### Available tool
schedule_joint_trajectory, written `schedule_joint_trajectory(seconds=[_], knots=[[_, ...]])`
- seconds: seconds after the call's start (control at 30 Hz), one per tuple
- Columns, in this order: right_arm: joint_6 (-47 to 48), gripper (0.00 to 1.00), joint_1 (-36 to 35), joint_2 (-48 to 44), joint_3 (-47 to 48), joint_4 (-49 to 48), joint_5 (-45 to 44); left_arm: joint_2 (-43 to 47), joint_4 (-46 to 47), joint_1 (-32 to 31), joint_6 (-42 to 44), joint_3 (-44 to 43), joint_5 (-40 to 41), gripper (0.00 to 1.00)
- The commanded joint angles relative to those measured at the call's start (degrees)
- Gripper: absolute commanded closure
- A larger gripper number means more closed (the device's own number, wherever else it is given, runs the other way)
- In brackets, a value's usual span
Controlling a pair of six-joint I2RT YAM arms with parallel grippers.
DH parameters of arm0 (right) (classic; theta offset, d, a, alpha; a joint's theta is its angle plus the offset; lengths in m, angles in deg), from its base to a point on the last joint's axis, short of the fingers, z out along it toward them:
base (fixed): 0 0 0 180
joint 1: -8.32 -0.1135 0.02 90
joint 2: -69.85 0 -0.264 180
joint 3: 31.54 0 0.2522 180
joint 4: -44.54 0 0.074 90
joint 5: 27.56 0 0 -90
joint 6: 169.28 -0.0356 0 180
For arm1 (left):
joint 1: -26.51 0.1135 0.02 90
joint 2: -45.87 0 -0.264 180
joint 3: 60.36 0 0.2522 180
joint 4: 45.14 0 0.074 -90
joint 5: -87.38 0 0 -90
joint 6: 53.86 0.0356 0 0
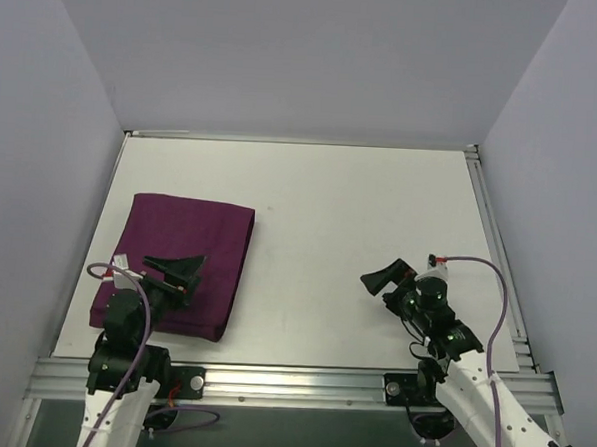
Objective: Open and lay out the surgical kit
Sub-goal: Move the surgical kit at the center of the board.
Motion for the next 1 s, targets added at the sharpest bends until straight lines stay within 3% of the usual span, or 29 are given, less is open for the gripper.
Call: schedule_joint_trajectory(seconds=[0.0, 0.07, 0.13, 0.17, 0.2, 0.23, 0.27, 0.33, 0.43, 0.5, 0.57, 0.63, 0.77, 0.83, 0.9, 0.97], knots=[[0.4, 0.0, -0.3, 7.9, 7.7, 1.2, -5.4, -3.0, -19.4, 0.3, -0.2, -9.9, 7.7, 0.06], [0.5, 0.0, -0.1, 12.9, 9.7, 1.2, -4.1, -6.2, -19.7, 0.3, 3.0, -14.0, 7.3, 0.06], [0.0, 0.0, 0.0, 16.6, 10.7, -3.7, 4.4, -8.5, -22.4, 0.3, 5.7, -17.5, 8.3, 0.06], [0.6, 0.0, 0.2, 18.3, 10.4, -13.1, 10.3, -10.9, -23.7, 0.3, 7.5, -21.0, 8.7, 0.06], [-0.5, 0.0, 0.4, 20.1, 9.7, -18.9, 22.3, -12.3, -24.1, 0.3, 9.7, -22.9, 8.1, 0.06], [-1.8, 0.0, 0.4, 24.6, 7.3, -26.2, 27.2, -13.4, -22.2, 0.3, 14.1, -24.3, 6.1, 0.06], [-8.1, 0.0, 0.3, 27.2, 5.1, -42.9, 30.8, -15.6, -19.7, 0.3, 22.0, -26.1, -0.8, 0.06], [-15.4, 0.0, 0.5, 35.3, 0.9, -60.8, 34.8, -18.2, -18.7, 0.3, 23.1, -28.0, -2.4, 0.06], [-10.6, 0.0, -5.2, 43.2, 6.9, -53.3, 32.6, -23.1, -23.9, 0.3, 20.7, -31.7, -1.3, 0.06], [-5.1, 0.0, -10.8, 43.9, 15.3, -42.4, 28.5, -25.2, -25.7, 0.3, 20.9, -35.7, -3.0, 0.06], [1.9, 0.0, -20.8, 45.3, 28.6, -23.8, 19.9, -26.0, -30.7, 0.3, 20.0, -39.9, -0.1, 0.06], [7.1, 0.0, -27.9, 49.6, 35.3, -16.3, 15.0, -26.3, -36.0, 0.3, 20.2, -45.1, 4.3, 0.06], [9.2, 0.0, -34.1, 56.7, 44.2, -16.7, 13.9, -30.0, -45.3, 0.3, 22.3, -53.0, 10.6, 0.06], [14.5, 0.0, -36.0, 60.0, 50.4, -9.8, 10.8, -31.1, -47.9, 0.3, 23.6, -54.6, 11.9, 0.05], [16.6, 0.01, -37.3, 61.5, 51.6, -9.6, 8.3, -32.2, -49.0, 0.3, 25.8, -55.3, 11.7, 0.02], [16.8, 0.01, -37.9, 63.1, 52.2, -7.8, 5.7, -33.1, -49.9, 0.3, 28.4, -56.4, 12.9, 0.08]])
